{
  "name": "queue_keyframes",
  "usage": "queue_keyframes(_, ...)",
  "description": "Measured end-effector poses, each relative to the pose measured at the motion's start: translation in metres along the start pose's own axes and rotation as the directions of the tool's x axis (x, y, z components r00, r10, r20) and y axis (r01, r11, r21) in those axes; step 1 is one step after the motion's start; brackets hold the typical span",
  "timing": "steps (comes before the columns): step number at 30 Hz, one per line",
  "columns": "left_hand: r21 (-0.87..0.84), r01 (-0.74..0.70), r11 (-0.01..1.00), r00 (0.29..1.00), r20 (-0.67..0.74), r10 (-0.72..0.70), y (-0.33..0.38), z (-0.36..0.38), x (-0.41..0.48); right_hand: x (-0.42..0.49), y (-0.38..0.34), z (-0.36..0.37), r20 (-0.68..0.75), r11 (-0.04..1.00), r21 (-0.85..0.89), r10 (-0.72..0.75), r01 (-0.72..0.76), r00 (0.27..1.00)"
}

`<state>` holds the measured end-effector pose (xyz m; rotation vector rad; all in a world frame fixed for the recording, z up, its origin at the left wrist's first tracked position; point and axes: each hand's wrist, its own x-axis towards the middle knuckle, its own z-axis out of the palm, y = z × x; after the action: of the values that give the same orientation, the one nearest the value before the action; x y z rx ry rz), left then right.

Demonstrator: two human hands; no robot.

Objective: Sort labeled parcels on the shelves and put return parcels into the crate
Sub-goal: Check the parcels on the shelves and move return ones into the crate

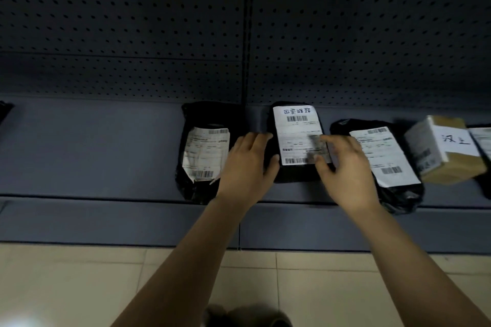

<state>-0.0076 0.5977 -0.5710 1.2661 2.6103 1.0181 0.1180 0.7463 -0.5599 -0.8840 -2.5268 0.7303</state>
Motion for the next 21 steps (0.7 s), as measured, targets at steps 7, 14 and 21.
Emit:
queue_keyframes(7,-0.186,0.378,0.907,0.921,0.178,-0.347,0.016,0.048,0.004,0.007,0.034,0.012,0.209,0.974,0.116,0.17,-0.197,0.963)
queue_keyframes(14,-0.468,0.462,0.753,0.887,0.236,-0.397,0.022,0.071,-0.004,0.0,0.037,0.018,0.343,0.891,0.324,0.202,-0.318,0.917)
queue_keyframes(21,-0.627,0.277,0.729,0.959,0.134,-0.249,0.037,0.059,-0.018,-0.022,0.038,0.007,0.206,0.804,0.536,0.171,-0.257,0.964)
